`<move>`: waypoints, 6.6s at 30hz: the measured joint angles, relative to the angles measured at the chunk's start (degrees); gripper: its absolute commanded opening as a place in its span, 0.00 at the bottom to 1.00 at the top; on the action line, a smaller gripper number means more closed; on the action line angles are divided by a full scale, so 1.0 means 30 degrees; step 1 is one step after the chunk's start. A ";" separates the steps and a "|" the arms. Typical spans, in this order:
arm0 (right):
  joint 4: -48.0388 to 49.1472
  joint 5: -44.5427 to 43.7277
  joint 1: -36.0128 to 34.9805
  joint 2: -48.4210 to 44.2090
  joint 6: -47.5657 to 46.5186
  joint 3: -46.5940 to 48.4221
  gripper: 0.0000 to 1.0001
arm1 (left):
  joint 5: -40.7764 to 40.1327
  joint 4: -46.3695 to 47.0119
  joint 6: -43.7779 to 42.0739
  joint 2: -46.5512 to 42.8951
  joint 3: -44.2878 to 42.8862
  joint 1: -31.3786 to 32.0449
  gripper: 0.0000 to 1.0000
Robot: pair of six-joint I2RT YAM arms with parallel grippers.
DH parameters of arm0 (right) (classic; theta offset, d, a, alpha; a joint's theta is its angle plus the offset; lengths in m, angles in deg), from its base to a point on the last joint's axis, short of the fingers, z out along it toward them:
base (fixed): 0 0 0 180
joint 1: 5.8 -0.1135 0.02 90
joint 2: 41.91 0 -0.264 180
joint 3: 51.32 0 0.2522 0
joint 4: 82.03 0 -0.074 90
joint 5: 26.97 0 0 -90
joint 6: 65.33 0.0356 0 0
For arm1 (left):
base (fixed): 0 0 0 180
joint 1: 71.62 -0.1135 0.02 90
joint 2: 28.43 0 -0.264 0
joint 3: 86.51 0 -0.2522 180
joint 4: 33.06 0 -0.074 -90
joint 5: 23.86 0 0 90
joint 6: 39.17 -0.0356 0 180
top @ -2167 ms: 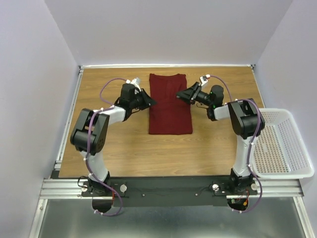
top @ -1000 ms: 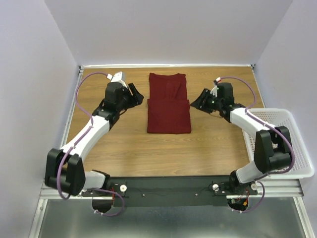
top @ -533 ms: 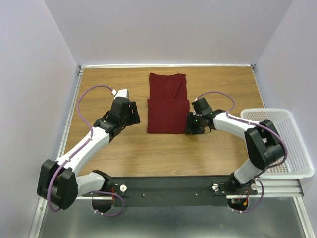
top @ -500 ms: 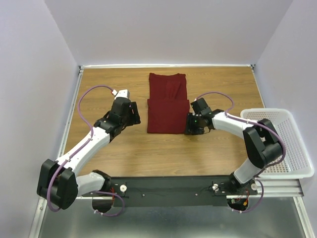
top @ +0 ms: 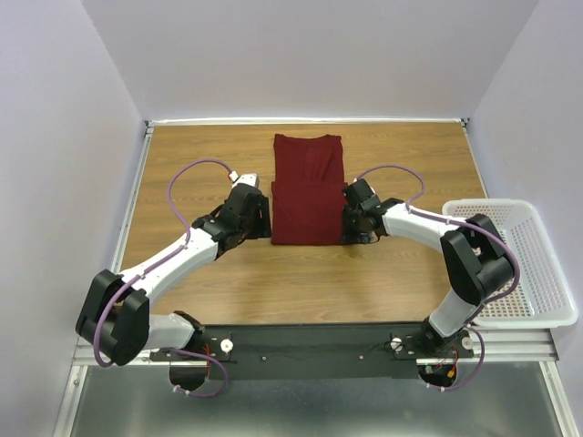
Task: Fold and stack the t-shirts
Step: Fold the tshirt
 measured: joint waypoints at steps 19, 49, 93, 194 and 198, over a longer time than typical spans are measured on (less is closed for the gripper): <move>-0.0131 -0.1093 -0.0670 0.0481 -0.0175 0.0525 0.01 | 0.0109 -0.0911 0.0211 0.4896 -0.2681 0.1588 0.65; 0.0255 -0.1333 -0.0801 0.0299 -0.0459 0.0226 0.01 | 0.0459 -0.2229 0.0721 0.8655 -0.4393 0.2033 0.54; -0.4087 -0.1071 -0.3432 -0.3016 -0.1260 -0.1013 0.01 | 0.0984 -0.3504 0.2069 0.5268 -0.1348 0.5646 0.00; -0.6535 0.3548 0.1078 1.3573 -0.8393 2.4239 0.01 | 0.8444 0.1122 -0.3089 1.1271 -0.9996 -0.8000 0.00; -0.6025 0.3701 0.1290 1.3340 -0.8233 2.3474 0.01 | 0.8663 0.1035 -0.3169 1.1351 -1.0535 -0.8000 0.00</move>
